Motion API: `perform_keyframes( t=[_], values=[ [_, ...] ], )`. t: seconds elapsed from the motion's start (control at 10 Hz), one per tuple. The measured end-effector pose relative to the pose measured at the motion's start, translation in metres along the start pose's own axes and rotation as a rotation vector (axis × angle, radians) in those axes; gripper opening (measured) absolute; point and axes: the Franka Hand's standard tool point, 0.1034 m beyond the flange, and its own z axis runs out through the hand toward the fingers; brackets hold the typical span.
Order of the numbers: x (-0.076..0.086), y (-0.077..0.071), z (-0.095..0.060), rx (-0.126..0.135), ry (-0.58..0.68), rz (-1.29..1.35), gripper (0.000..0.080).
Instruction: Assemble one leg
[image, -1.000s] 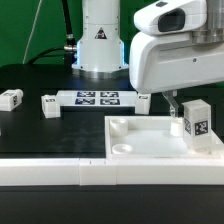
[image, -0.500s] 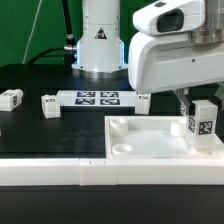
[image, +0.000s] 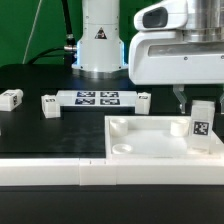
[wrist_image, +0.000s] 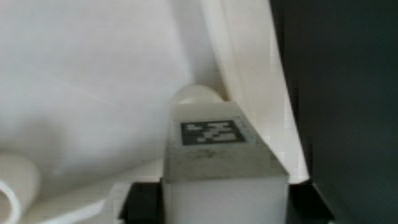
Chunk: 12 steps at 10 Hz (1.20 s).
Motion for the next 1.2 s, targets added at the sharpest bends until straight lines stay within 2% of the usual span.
perform_keyframes(
  t=[0.3,0.6,0.9,1.0,1.1,1.2],
  values=[
    [0.0022,0.0008,0.0004,0.022,0.017,0.424,0.0292],
    [0.0017,0.0003,0.0007,0.029,0.024,0.736,0.0292],
    [0.0022,0.0005,0.0009,0.035,0.016,0.834,0.0299],
    [0.0020,0.0001,0.0011,0.035,0.016,0.792,0.0299],
    [0.0017,-0.0004,0.0011,0.036,0.015,0.781,0.0494],
    [0.0018,-0.0002,0.0016,0.035,0.017,0.730,0.0494]
  ],
)
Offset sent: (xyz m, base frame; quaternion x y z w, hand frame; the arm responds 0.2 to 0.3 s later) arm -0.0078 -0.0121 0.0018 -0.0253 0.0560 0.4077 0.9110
